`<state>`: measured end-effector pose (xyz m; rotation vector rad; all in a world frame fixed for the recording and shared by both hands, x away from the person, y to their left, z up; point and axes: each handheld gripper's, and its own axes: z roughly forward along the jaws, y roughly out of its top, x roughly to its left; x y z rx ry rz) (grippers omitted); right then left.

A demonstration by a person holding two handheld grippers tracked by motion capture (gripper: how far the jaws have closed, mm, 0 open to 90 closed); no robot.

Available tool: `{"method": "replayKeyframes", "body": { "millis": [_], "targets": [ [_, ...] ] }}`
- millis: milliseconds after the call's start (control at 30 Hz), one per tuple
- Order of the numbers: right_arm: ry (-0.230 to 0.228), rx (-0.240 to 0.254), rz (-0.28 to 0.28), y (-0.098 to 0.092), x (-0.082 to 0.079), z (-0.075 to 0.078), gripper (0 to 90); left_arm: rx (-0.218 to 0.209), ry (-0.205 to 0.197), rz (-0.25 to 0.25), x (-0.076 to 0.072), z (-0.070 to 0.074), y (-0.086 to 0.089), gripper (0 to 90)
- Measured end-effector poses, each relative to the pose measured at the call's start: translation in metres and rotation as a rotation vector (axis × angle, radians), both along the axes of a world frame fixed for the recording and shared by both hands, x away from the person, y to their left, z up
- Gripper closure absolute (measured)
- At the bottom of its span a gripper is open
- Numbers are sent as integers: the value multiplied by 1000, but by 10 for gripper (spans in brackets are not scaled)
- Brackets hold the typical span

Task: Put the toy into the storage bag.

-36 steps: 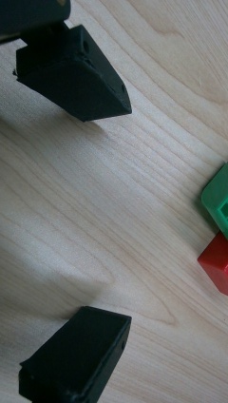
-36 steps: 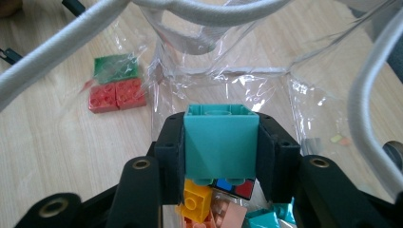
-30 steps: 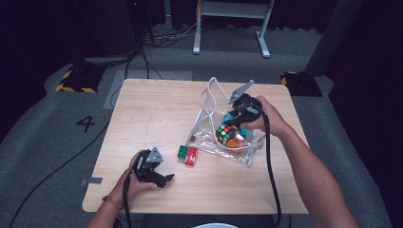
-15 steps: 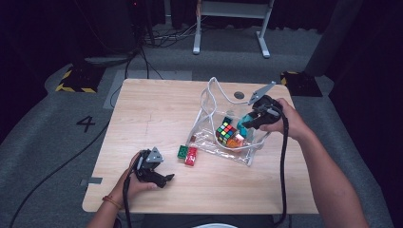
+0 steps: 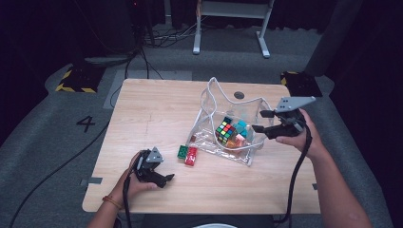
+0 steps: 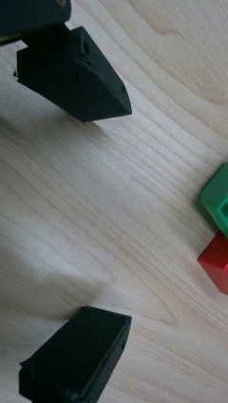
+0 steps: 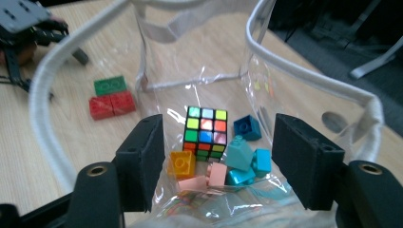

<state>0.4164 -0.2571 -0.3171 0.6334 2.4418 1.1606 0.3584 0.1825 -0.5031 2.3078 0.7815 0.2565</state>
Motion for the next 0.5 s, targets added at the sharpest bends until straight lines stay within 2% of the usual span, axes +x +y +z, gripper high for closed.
{"method": "replayKeyframes", "body": {
  "millis": [67, 100, 300, 367, 500],
  "targets": [
    [-6, 34, -4, -5, -13, -2, 346, 0, 1, 1, 0, 0, 0, 45],
    [-24, 37, -6, -8, -18, -3, 344, -1, 1, 1, 0, 0, 0, 45],
    [-69, 112, -10, -25, -51, -12, 335, 0, -3, 3, 0, 0, 0, 47],
    [-72, 144, -3, -29, -61, -16, 335, -1, -2, 4, 0, 0, 0, 47],
    [-74, 157, 10, -32, -78, -26, 331, 0, -3, 4, 0, 0, 0, 47]
  ]
}}
